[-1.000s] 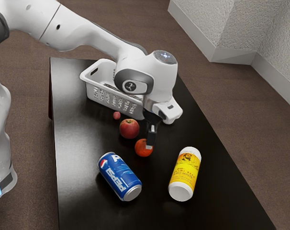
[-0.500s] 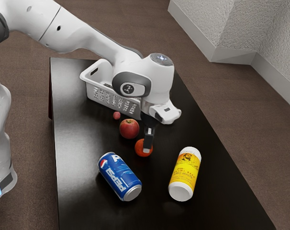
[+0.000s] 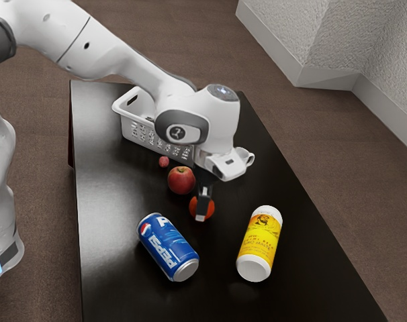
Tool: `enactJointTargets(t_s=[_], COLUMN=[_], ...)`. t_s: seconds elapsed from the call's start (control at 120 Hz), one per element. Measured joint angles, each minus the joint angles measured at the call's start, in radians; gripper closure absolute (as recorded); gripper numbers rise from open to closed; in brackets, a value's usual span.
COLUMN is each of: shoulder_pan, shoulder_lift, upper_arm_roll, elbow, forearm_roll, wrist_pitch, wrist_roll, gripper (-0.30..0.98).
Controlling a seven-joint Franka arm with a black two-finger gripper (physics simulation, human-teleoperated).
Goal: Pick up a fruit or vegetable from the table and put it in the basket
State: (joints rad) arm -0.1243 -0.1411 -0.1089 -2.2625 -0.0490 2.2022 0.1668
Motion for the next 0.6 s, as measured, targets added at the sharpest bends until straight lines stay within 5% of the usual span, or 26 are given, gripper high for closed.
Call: enactJointTargets(t_s=[0.558,0.6], shoulder_pan=[-0.002,-0.002], shoulder_lift=[0.013,0.012], upper_arm_roll=[0.002,0.002], elbow=[-0.016,-0.017], forearm_roll=[-0.017,-0.02], wrist_pitch=[0.032,0.032], wrist_roll=[0.014,0.012], gripper=[0.0,0.07])
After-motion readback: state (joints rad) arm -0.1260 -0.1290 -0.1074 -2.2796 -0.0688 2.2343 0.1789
